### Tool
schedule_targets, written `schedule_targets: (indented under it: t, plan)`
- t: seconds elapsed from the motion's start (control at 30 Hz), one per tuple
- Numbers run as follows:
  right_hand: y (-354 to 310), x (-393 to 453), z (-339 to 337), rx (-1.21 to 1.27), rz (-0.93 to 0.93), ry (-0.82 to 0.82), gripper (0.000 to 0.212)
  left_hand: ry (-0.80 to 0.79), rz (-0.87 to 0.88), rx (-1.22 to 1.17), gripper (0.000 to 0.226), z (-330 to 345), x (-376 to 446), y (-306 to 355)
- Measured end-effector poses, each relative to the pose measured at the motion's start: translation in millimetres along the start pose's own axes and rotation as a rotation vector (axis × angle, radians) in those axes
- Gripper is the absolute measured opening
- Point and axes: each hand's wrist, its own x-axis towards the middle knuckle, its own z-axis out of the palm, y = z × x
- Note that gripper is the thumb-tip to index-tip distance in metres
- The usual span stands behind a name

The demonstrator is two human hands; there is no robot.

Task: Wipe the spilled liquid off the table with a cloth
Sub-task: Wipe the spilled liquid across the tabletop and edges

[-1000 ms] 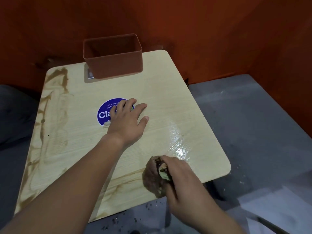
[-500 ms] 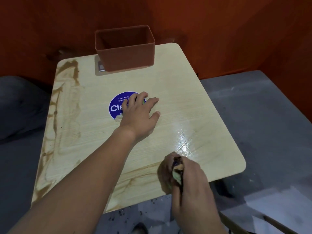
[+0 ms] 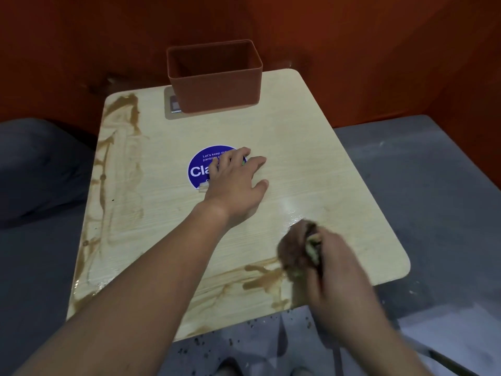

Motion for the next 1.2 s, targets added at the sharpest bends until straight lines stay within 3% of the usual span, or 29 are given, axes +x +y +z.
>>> schedule_targets:
  t: [0.07,0.2,0.33,0.43,0.57,0.67,0.77,0.87,0.97,1.07,1.2]
  plan:
    - [-17,-12,21,0.02,-0.078,-0.086,0.042,-0.051,-0.005,-0.042,0.052,-8,2,-2]
    - [-6,2,2,0.212,0.098,0.011,0.045,-0.035,0.027,0.021,0.054,-29,-14,-27]
    - [37,26,-51,-0.053,0.158,0.143,0.046,0.01,-0.024,0.095,0.067,-42,-32,-62]
    - [38,24,-44,-0.196,0.246,0.104,0.037,-0.025,-0.038,0.08,0.07,-38,-38,-73]
    - [-14,-9,17,-0.095,-0.002,-0.116,0.049,-0.003,-0.026,0.112,0.068,-28,-39,-74]
    - [-29,-13,31,0.048,-0.139,-0.129,0.056,-0.027,-0.03,0.099,0.07,-31,-37,-78]
    - [-4,14,-2,0.158,0.062,0.045,0.055,-0.035,-0.016,0.089,0.072,-31,-39,-78]
    - [47,44,-43,-0.041,0.193,0.166,0.048,-0.044,-0.011,0.081,0.071,-31,-39,-78]
    - [66,59,-57,-0.146,0.366,0.145,0.04,-0.038,-0.014,0.088,0.07,-30,-38,-79]
    - [28,41,-28,-0.124,0.238,0.112,0.039,-0.028,-0.008,0.094,0.069,-28,-39,-80]
    - [-36,-12,36,-0.073,-0.076,-0.091,0.045,-0.051,-0.017,0.101,0.07,-29,-37,-81]
